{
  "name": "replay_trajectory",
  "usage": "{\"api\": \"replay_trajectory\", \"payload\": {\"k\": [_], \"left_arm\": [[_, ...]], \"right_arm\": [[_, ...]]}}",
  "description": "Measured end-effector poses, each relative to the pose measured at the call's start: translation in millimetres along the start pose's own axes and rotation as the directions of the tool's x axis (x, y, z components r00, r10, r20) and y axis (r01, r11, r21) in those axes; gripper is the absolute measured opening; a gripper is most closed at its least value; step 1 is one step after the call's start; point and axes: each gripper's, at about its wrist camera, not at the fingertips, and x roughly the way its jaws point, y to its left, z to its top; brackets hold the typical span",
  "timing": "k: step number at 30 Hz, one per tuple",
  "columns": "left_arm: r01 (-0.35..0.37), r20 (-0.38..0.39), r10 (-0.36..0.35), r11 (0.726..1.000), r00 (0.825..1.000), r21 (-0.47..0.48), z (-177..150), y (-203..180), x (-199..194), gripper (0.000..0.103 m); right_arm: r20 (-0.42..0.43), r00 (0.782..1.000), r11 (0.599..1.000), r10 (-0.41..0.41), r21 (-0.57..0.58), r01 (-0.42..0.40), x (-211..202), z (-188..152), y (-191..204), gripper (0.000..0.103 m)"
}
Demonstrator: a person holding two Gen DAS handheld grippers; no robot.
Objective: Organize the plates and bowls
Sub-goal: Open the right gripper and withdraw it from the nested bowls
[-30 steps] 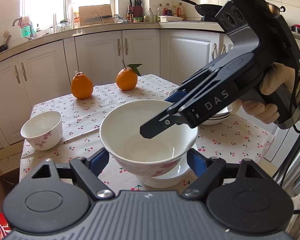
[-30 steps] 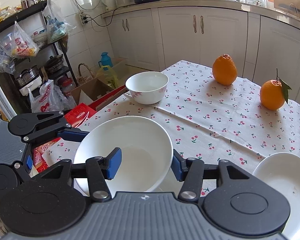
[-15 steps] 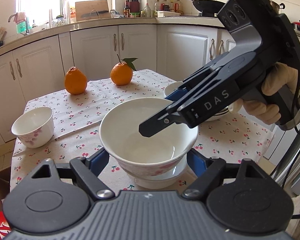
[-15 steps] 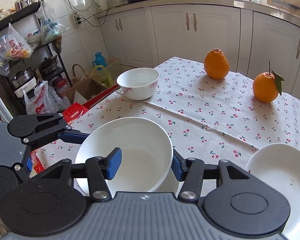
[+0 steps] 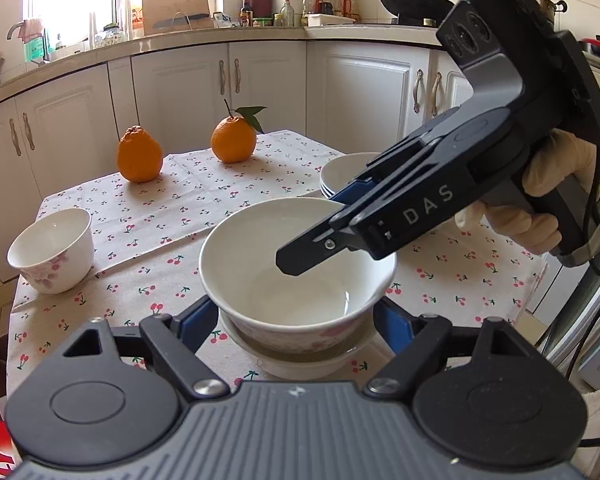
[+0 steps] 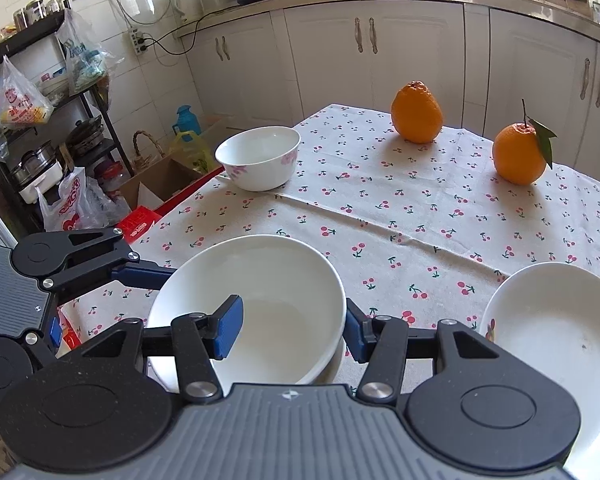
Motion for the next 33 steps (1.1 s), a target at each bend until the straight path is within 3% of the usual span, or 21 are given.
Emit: {"api": "replay_trajectory", "payload": {"k": [19, 21, 26, 29, 33], "left_arm": [[0.008, -0.016, -0.008, 1.0, 1.0, -0.001, -2, 0, 5, 0.086], [0.012, -0.018, -0.012, 1.0, 1.0, -0.01, -3, 2, 5, 0.087], [-0.006, -0.013, 0.005, 1.0, 1.0, -0.001, -6, 2, 3, 0.092], [0.0, -0.006, 0.0, 1.0, 1.0, -0.005, -6, 3, -1, 0.092], [-0.005, 0.0, 0.005, 1.0, 1.0, -0.014, -9, 5, -8, 0.095]], "right_arm": [[0.001, 1.0, 0.999, -0.013, -0.038, 0.013, 4, -5, 7, 0.065], [0.0, 1.0, 0.999, -0.008, -0.039, 0.008, 5, -5, 8, 0.067], [0.032, 0.999, 0.999, 0.009, -0.045, -0.008, 0, -5, 11, 0.09], [0.06, 0.998, 0.998, -0.023, -0.055, 0.027, -6, -6, 12, 0.099], [0.101, 0.992, 0.996, -0.076, -0.035, 0.08, -17, -10, 9, 0.103]]}}
